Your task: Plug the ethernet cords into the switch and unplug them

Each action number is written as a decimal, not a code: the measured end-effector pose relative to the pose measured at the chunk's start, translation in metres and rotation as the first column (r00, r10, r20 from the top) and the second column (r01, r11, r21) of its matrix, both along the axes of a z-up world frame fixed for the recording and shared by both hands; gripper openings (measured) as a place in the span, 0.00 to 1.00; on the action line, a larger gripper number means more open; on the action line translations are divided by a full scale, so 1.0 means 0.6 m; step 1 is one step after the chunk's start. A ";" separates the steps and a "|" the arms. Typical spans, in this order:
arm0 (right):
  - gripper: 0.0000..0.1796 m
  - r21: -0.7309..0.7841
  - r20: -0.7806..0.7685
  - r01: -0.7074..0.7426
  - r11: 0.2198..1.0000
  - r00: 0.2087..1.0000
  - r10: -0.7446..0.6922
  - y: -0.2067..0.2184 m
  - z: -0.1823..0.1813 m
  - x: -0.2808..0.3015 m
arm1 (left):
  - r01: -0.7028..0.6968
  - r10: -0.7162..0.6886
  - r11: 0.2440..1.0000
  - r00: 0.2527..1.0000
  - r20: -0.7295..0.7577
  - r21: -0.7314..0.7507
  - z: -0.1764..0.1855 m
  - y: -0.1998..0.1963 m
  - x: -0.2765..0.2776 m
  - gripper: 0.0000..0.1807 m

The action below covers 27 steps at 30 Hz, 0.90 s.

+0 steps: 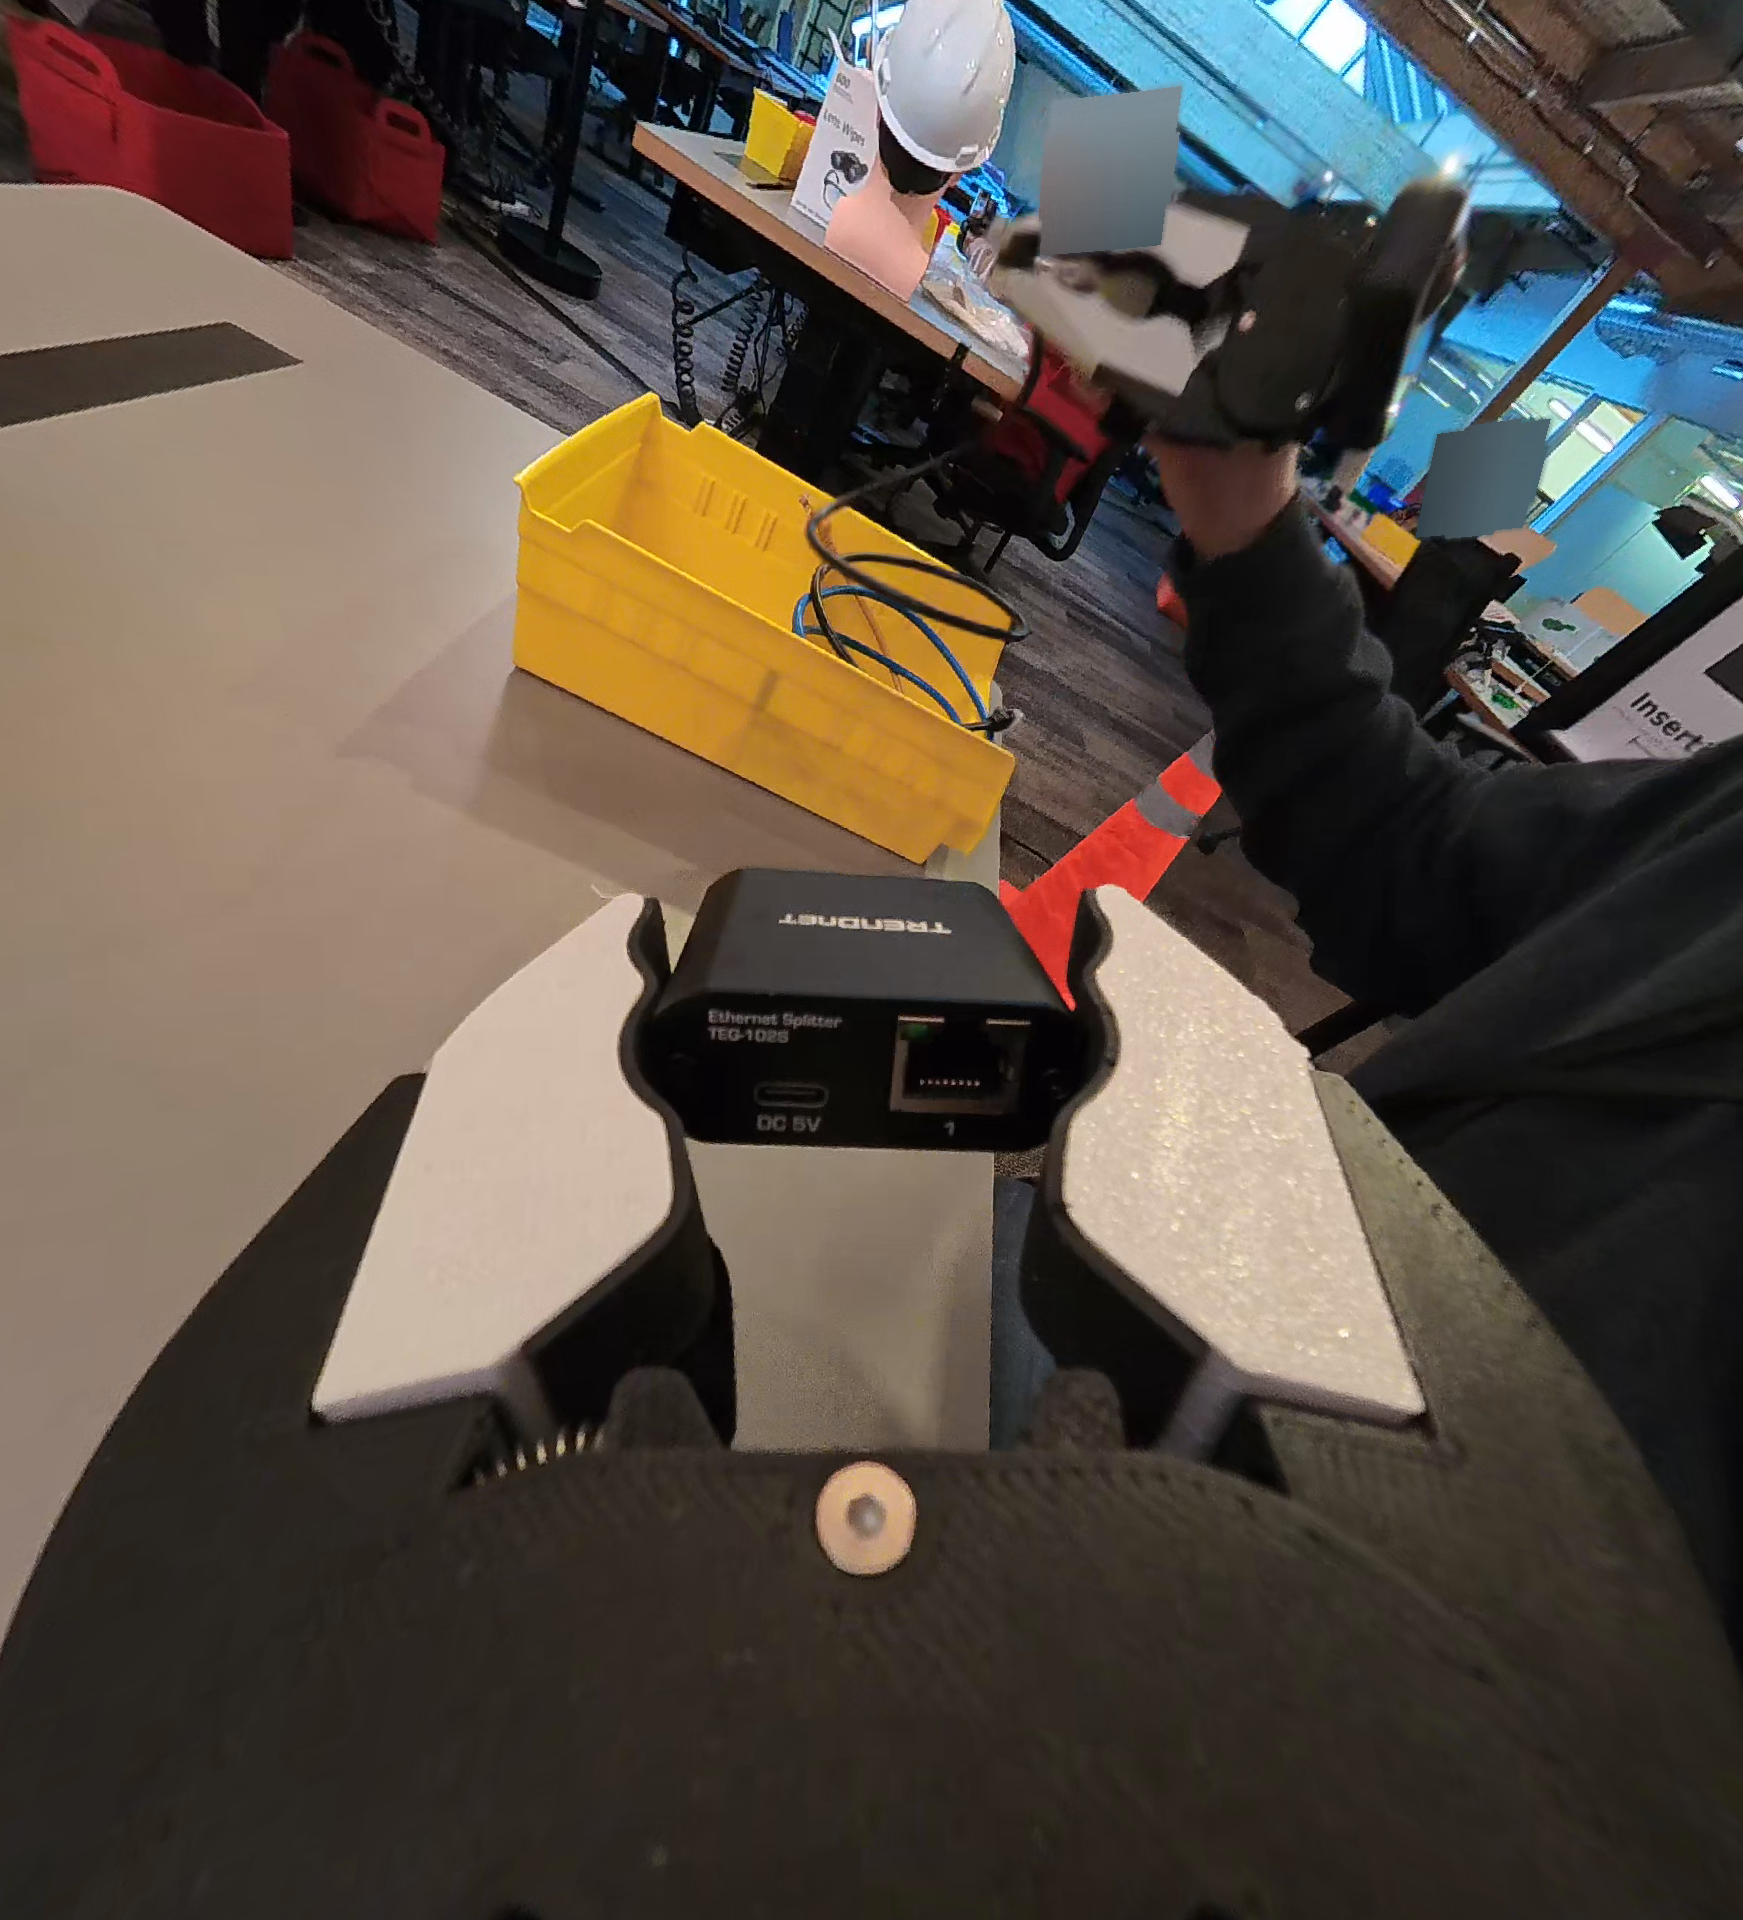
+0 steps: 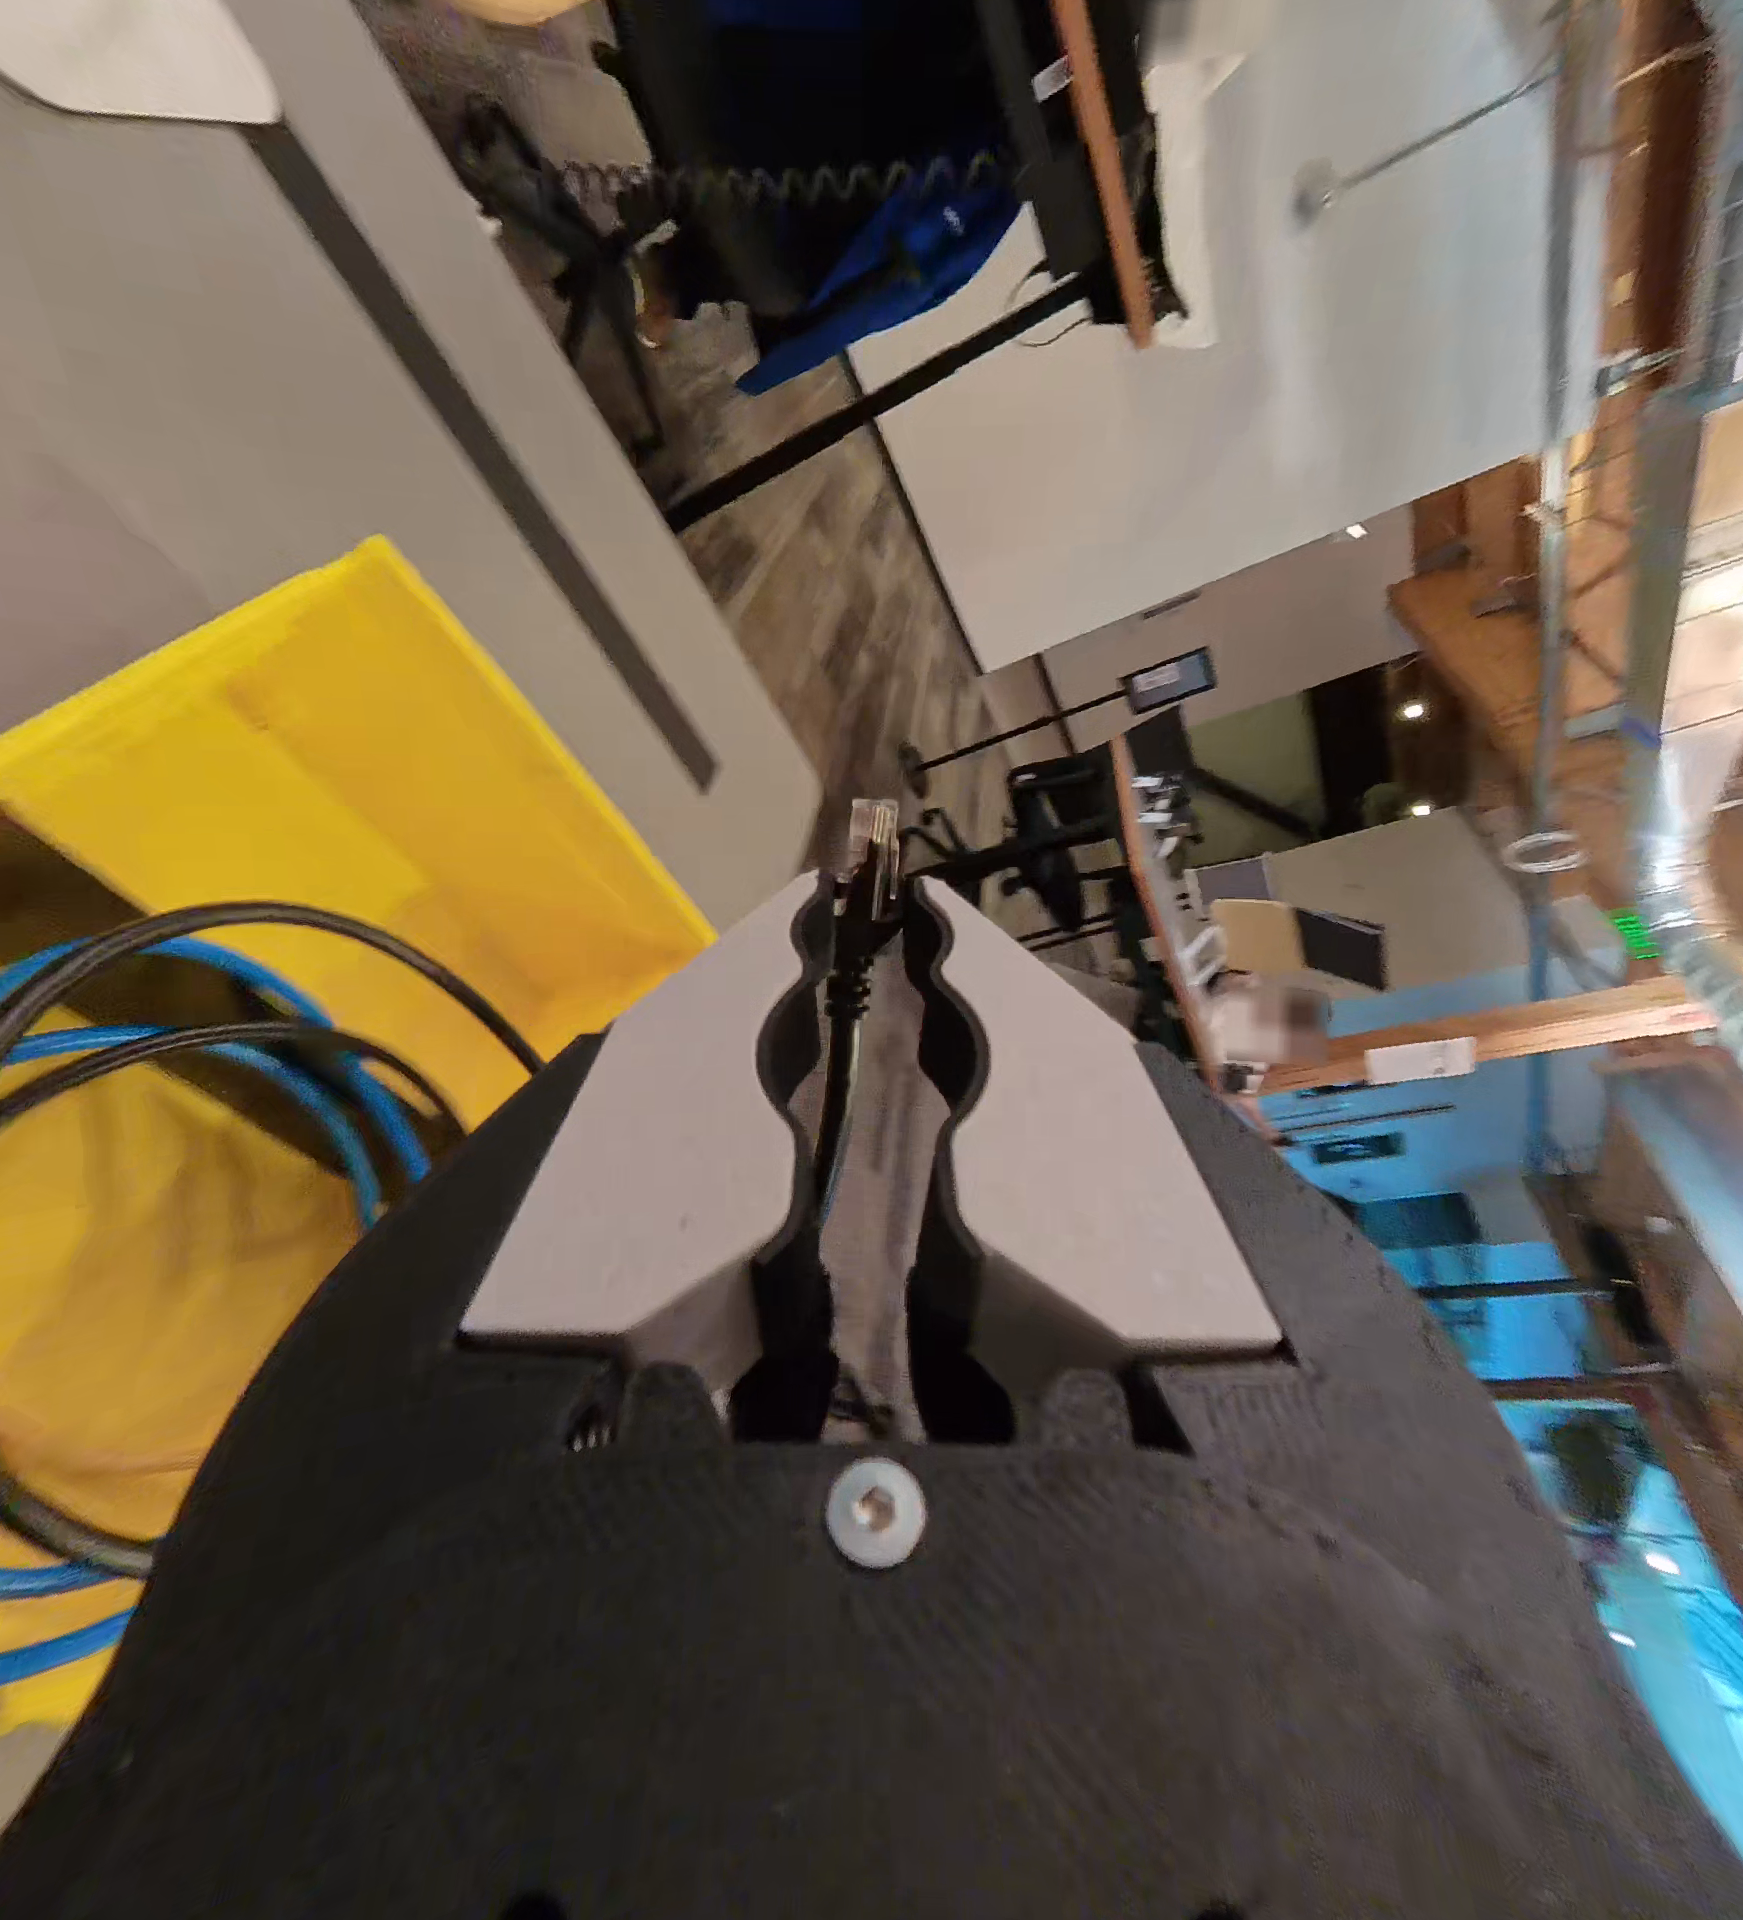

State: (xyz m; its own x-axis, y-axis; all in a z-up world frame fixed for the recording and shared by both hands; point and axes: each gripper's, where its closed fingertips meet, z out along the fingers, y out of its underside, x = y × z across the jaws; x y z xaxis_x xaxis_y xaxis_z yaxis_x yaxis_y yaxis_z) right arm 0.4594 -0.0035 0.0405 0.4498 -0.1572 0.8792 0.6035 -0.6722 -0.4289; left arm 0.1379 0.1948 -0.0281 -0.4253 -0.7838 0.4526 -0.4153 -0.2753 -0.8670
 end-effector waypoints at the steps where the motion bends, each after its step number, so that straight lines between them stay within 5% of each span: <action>1: 0.06 0.009 -0.056 -0.015 1.000 0.998 0.016 -0.001 -0.028 -0.004 | 0.001 -0.001 1.000 1.000 0.000 0.001 0.000 -0.001 0.000 0.41; 9: 0.07 -0.060 -0.236 -0.060 0.996 0.971 0.045 -0.021 -0.190 -0.036 | 0.001 -0.001 1.000 1.000 -0.011 0.002 -0.009 0.001 0.001 0.41; 16: 0.00 -0.358 -0.395 -0.051 0.932 0.913 -0.102 -0.047 -0.379 -0.033 | 0.009 -0.009 1.000 1.000 -0.015 0.010 -0.010 -0.003 0.000 0.41; 27: 0.16 -0.378 -0.424 -0.105 0.920 0.903 -0.070 -0.057 -0.228 -0.058 | 0.009 -0.008 1.000 1.000 -0.022 0.006 -0.014 -0.004 0.003 0.41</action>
